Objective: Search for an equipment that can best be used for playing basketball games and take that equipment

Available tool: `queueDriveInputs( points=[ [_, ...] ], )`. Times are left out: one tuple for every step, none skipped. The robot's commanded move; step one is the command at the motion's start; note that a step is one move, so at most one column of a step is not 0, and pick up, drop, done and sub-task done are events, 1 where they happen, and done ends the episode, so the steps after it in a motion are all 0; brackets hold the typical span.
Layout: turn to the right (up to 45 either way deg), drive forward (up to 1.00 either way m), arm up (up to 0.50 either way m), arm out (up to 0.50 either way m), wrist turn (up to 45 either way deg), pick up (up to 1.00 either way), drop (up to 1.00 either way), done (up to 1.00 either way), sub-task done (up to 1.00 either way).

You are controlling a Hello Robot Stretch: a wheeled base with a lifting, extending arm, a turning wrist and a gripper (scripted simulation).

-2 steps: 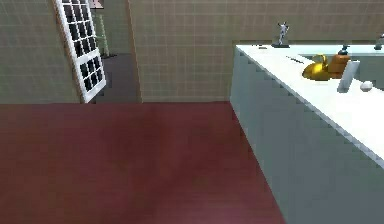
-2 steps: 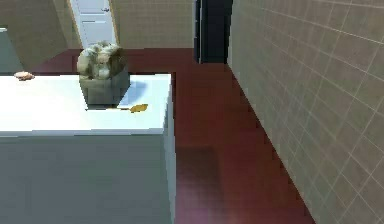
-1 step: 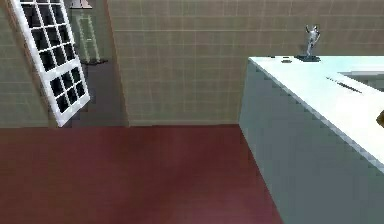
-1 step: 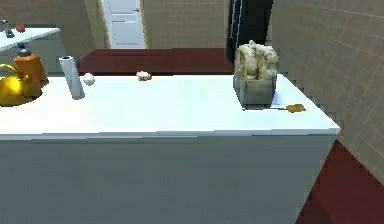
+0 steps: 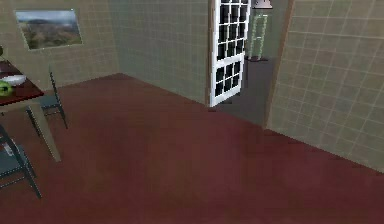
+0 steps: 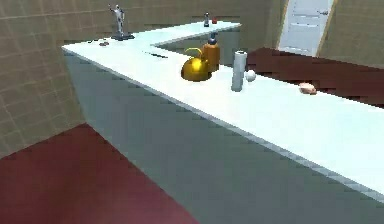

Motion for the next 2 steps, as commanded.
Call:
queueDriveInputs(
  points=[
    [0.0, 0.3, 0.0, 0.0, 0.0, 0.0, 0.0, 0.0, 0.0],
    [15.0, 0.0, 0.0, 0.0, 0.0, 0.0, 0.0, 0.0, 0.0]
  ],
)
